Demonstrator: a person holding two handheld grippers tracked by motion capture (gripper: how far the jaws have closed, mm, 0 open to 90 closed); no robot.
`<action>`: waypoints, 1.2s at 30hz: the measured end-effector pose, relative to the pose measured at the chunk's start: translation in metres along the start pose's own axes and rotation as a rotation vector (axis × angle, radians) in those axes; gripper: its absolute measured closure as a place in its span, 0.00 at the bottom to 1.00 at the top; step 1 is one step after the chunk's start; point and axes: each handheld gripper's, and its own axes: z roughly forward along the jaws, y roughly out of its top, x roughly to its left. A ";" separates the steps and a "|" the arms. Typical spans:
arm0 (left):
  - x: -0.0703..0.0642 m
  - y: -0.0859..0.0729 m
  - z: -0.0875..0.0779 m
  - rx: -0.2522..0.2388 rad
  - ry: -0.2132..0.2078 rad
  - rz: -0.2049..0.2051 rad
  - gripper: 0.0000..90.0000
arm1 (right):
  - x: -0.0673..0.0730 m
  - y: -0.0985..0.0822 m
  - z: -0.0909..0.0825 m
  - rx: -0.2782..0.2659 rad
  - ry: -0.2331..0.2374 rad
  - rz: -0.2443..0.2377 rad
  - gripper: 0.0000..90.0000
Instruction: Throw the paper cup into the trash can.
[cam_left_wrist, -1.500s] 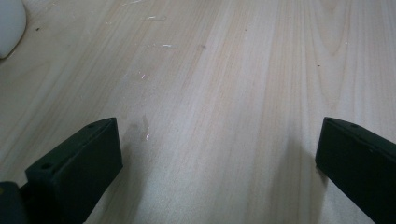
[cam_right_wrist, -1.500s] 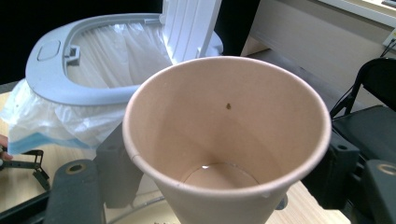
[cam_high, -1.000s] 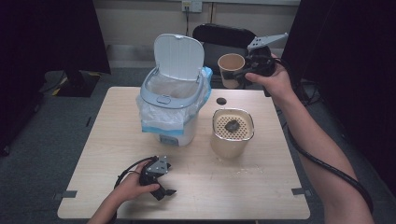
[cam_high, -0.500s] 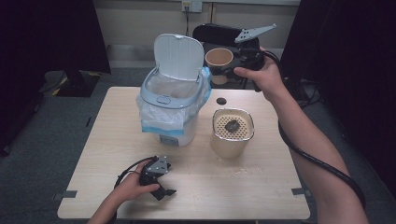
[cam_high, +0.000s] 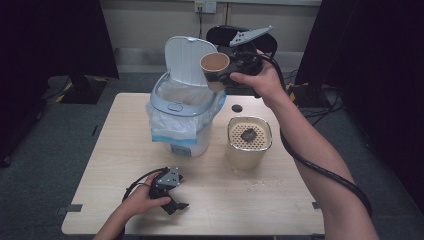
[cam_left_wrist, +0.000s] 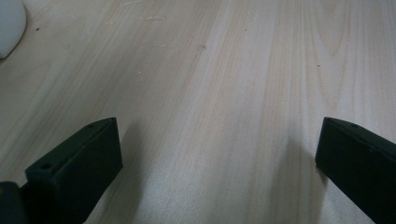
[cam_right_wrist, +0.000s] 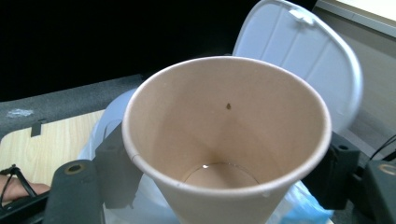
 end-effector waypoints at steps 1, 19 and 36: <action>0.000 0.000 0.000 0.000 0.000 0.000 0.00 | 0.001 0.000 0.002 -0.002 0.003 0.000 0.28; 0.000 0.000 0.000 0.001 -0.001 0.003 0.00 | 0.005 -0.002 0.039 -0.004 0.031 0.023 0.28; 0.000 0.000 0.000 0.000 0.000 0.001 0.00 | 0.005 -0.005 0.066 0.013 0.038 0.031 0.27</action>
